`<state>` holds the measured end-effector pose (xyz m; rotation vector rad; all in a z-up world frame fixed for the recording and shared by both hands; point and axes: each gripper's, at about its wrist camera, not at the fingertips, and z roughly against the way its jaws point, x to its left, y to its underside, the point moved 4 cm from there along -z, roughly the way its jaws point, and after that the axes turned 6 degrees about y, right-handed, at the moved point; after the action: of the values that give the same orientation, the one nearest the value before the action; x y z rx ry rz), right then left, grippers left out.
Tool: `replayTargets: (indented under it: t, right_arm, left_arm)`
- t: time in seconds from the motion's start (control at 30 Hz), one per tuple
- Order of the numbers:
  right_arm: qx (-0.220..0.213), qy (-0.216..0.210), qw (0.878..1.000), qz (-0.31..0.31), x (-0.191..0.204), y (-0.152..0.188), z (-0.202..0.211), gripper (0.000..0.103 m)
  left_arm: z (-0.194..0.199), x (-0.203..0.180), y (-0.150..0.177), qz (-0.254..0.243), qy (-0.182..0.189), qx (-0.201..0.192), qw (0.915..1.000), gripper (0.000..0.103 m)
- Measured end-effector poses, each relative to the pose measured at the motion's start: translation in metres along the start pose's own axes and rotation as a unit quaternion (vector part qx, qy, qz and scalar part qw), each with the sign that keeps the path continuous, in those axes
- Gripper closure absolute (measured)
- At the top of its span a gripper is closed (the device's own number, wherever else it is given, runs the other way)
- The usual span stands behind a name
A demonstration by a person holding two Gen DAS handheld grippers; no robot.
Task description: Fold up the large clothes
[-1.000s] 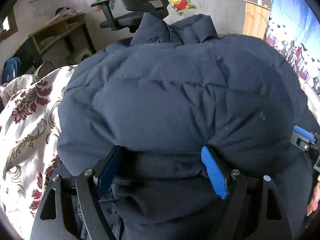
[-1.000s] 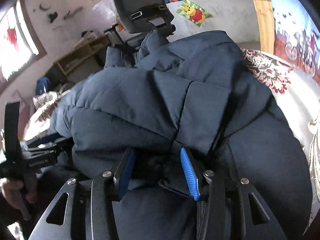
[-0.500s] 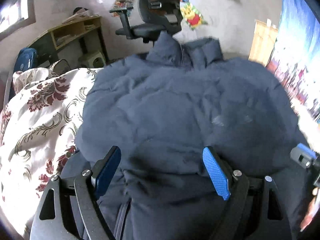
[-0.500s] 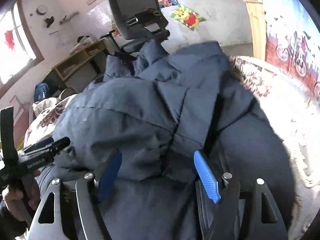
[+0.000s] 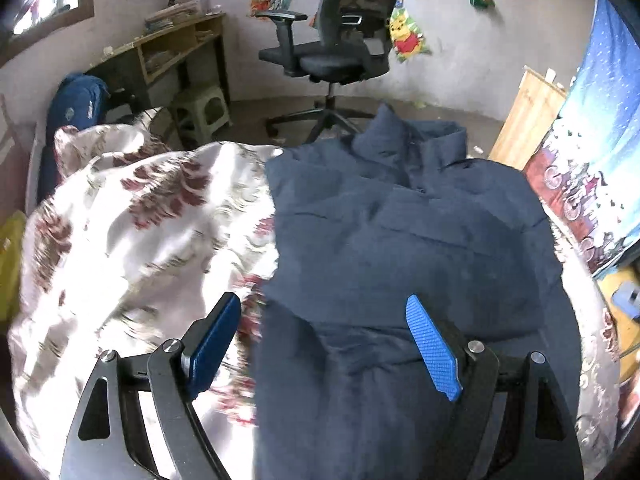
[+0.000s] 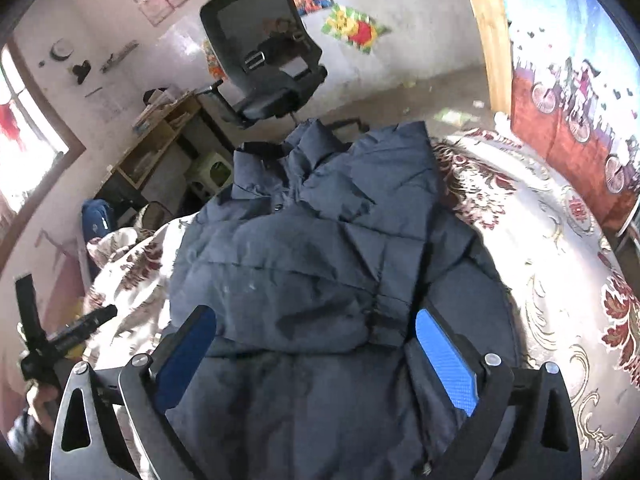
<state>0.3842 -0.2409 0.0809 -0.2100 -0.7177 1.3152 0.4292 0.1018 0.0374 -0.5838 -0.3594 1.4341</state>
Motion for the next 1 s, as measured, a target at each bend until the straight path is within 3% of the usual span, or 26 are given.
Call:
replayTargets:
  t: [0.23,0.4,0.57,0.73,0.83,0.9,1.0]
  right_arm:
    - [0.025,0.017,1.0,0.001,0.014,-0.065,-0.016,0.002]
    - [0.035,0.019,0.999,0.024,0.027,-0.124,-0.063,0.002]
    - [0.028,0.004,0.999,0.029,0.028,-0.177,-0.132,0.002]
    - [0.039,0.003,0.998,0.045,0.027,-0.222,-0.206,0.004]
    - [0.047,0.0,0.997,0.058,0.028,-0.241,-0.24,0.018]
    - [0.057,0.0,0.996,0.063,0.028,-0.25,-0.261,0.03]
    - [0.078,-0.006,0.995,0.064,0.029,-0.259,-0.284,0.037]
  left_arm:
    - [-0.002,0.005,-0.039,0.017,0.055,0.013,0.9983,0.022]
    - [-0.023,0.002,-0.087,0.023,0.05,0.015,0.9983,0.022]
    - [-0.083,0.005,-0.143,0.043,0.044,0.012,0.998,0.023]
    - [-0.156,-0.008,-0.193,0.041,0.066,0.007,0.997,0.023]
    - [-0.193,-0.024,-0.214,0.006,0.051,0.017,0.9986,0.036]
    - [-0.213,-0.03,-0.22,-0.005,0.047,0.029,0.9984,0.054]
    - [-0.245,-0.029,-0.229,0.011,0.041,0.05,0.9979,0.06]
